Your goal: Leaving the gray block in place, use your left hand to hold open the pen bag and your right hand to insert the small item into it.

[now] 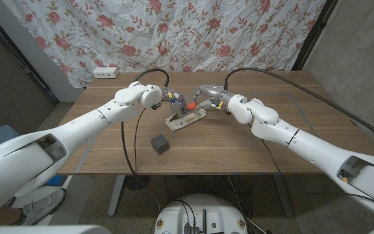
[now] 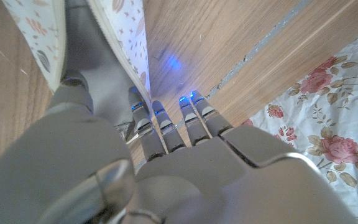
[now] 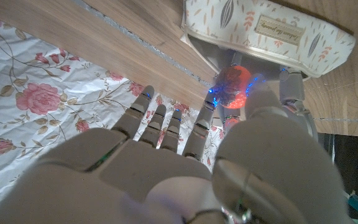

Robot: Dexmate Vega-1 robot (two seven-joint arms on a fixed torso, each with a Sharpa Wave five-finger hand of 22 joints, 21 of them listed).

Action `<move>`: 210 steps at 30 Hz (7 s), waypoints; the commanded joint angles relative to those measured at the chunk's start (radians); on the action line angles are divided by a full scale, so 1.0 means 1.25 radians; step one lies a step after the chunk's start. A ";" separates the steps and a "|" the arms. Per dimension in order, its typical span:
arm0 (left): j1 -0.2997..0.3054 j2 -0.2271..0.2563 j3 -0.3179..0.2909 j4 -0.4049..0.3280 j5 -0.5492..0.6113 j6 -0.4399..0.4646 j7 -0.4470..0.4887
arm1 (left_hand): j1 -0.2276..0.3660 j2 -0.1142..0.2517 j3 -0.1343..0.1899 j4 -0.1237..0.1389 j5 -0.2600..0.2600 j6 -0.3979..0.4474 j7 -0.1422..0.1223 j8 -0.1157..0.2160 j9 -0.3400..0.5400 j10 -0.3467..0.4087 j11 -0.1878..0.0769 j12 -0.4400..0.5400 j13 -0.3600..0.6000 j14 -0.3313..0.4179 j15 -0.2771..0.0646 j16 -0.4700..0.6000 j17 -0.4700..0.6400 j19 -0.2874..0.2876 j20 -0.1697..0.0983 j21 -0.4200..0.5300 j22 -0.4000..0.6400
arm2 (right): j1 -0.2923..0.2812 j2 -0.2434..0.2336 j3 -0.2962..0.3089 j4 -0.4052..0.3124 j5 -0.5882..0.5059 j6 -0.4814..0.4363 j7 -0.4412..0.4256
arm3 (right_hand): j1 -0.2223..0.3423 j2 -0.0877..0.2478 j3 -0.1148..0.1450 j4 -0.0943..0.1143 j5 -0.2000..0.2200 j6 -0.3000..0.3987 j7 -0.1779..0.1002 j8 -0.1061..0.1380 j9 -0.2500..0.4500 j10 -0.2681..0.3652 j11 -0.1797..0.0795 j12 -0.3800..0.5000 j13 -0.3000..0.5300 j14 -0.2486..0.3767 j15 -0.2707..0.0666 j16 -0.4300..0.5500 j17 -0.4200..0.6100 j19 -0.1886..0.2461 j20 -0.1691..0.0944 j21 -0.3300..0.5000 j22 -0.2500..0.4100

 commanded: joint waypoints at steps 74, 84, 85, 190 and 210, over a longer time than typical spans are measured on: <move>-0.011 -0.013 0.012 0.033 -0.014 -0.007 0.020 | -0.007 0.014 0.012 -0.011 0.002 -0.002 0.001 0.004 0.001 0.000 0.000 0.003 0.001 -0.002 -0.092 0.002 0.001 -0.002 0.002 0.005 0.000 | 0.043 0.029 -0.042 0.069 -0.005 0.016 0.004 | -0.025 -0.048 -0.038 0.009 0.002 -0.129 0.011 -0.070 -0.014 -0.021 0.007 -0.012 0.004 0.001 0.016 -0.010 0.002 -0.005 0.013 0.001 0.005; -0.015 -0.013 0.013 0.038 -0.014 -0.012 0.022 | -0.006 0.015 0.013 -0.012 0.002 -0.001 0.001 0.005 0.001 0.001 0.000 0.004 0.001 -0.002 -0.092 0.002 0.001 -0.002 0.002 0.005 0.000 | 0.045 0.018 -0.036 0.059 0.002 0.022 0.017 | -0.037 -0.056 -0.045 0.013 0.004 -0.150 0.016 -0.080 -0.015 -0.034 0.009 -0.015 0.004 -0.006 0.026 -0.014 0.002 -0.011 0.015 0.000 0.005; -0.015 -0.013 0.013 0.038 -0.013 -0.012 0.022 | -0.006 0.015 0.013 -0.012 0.002 -0.001 0.001 0.005 0.001 0.001 0.000 0.004 0.001 -0.001 -0.092 0.002 0.001 -0.002 0.002 0.005 0.000 | 0.044 0.016 -0.034 0.056 0.004 0.022 0.017 | -0.038 -0.056 -0.045 0.013 0.005 -0.150 0.016 -0.080 -0.015 -0.036 0.009 -0.016 0.004 -0.006 0.026 -0.014 0.002 -0.011 0.015 0.000 0.005; 0.124 0.072 -0.124 -0.240 -0.003 0.171 -0.002 | -0.012 0.059 0.035 -0.010 0.002 0.011 0.018 0.004 0.003 0.008 0.002 0.005 0.002 0.003 -0.088 0.002 0.002 0.004 0.002 0.007 0.000 | -0.015 -0.086 0.092 -0.030 0.068 0.006 0.006 | -0.114 -0.034 -0.067 0.037 0.015 -0.203 0.016 -0.123 -0.018 -0.044 0.011 -0.009 0.005 -0.024 0.034 -0.024 0.010 -0.035 0.023 -0.002 0.005; 0.190 0.077 -0.193 -0.248 -0.131 0.242 0.124 | -0.040 0.092 0.043 0.005 0.004 -0.013 0.019 -0.002 0.003 0.005 0.013 0.005 0.002 0.002 -0.081 0.002 0.003 0.012 -0.002 0.010 0.001 | -0.060 -0.092 0.146 -0.005 0.204 0.038 -0.064 | -0.152 -0.025 -0.080 0.043 0.009 -0.307 0.027 -0.189 -0.028 -0.033 0.002 -0.004 0.001 -0.055 0.006 -0.041 0.003 -0.057 0.024 -0.005 0.004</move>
